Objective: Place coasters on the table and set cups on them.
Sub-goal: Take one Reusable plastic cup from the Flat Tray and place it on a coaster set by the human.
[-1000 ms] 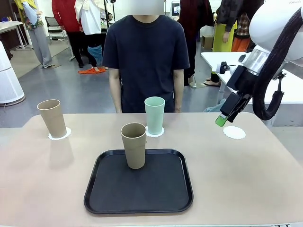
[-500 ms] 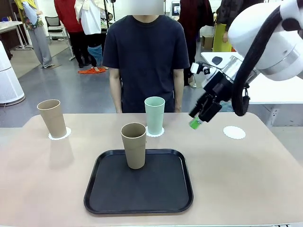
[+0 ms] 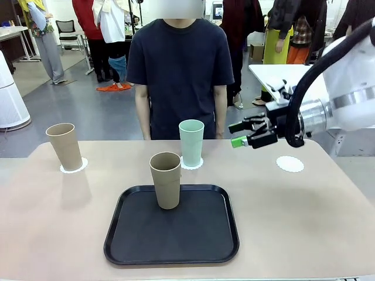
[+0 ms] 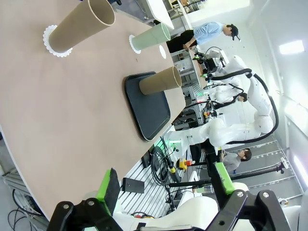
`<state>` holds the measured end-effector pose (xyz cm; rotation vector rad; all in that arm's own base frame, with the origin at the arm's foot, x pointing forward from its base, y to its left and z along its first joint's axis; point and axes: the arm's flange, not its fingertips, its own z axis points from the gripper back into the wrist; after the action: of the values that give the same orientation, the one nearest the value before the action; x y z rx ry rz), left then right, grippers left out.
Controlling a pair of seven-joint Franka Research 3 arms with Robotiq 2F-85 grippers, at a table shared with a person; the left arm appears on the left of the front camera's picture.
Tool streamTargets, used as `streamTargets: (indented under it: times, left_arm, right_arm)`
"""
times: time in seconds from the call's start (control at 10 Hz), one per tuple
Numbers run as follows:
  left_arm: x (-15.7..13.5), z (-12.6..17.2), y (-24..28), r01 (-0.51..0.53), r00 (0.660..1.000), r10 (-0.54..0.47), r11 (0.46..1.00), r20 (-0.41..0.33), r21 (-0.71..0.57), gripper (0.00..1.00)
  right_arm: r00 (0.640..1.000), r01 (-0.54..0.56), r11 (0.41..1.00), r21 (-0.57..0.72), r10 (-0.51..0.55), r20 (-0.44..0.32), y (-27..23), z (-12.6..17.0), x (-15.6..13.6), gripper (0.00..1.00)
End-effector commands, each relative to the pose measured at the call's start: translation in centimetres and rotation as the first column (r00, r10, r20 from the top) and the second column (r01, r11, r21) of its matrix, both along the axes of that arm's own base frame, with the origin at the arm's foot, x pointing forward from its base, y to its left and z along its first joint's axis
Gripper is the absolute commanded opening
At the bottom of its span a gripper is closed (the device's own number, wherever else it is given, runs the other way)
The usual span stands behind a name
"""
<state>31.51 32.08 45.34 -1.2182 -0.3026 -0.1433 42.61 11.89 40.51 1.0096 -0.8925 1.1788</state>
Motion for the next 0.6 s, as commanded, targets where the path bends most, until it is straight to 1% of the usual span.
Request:
streamTargets:
  times: [0.0, 0.1, 0.2, 0.3, 0.4, 0.5]
  left_arm:
    - [-0.2, 0.2, 0.1, 0.001, 1.000, -0.001, 1.000, 0.003, -0.005, 1.00]
    - [-0.2, 0.2, 0.1, 0.001, 1.000, -0.001, 1.000, 0.003, -0.005, 1.00]
    - [-0.2, 0.2, 0.1, 0.001, 1.000, -0.001, 1.000, 0.003, -0.005, 1.00]
    - [-0.2, 0.2, 0.1, 0.001, 1.000, -0.001, 1.000, 0.003, -0.005, 1.00]
    - [-0.2, 0.2, 0.1, 0.001, 1.000, -0.001, 1.000, 0.003, -0.005, 1.00]
    - [-0.2, 0.2, 0.1, 0.001, 1.000, -0.001, 1.000, 0.003, -0.005, 1.00]
  right_arm:
    - [0.999, -0.026, 0.999, -0.027, 0.027, 0.025, 1.3, -2.2, -1.1, 1.00]
    - [0.998, -0.029, 0.998, -0.064, 0.033, 0.058, 1.5, -3.0, -1.8, 1.00]
    - [0.998, -0.034, 0.996, -0.088, 0.039, 0.059, 1.7, -3.7, -2.3, 1.00]
    - [0.999, -0.014, 0.997, -0.079, 0.017, 0.035, 1.9, -3.6, -2.2, 1.00]
    - [0.999, -0.041, 0.998, -0.054, 0.042, 0.018, 1.4, -3.4, -1.7, 1.00]
    - [0.999, -0.041, 0.998, -0.054, 0.042, 0.018, 1.4, -3.4, -1.7, 1.00]
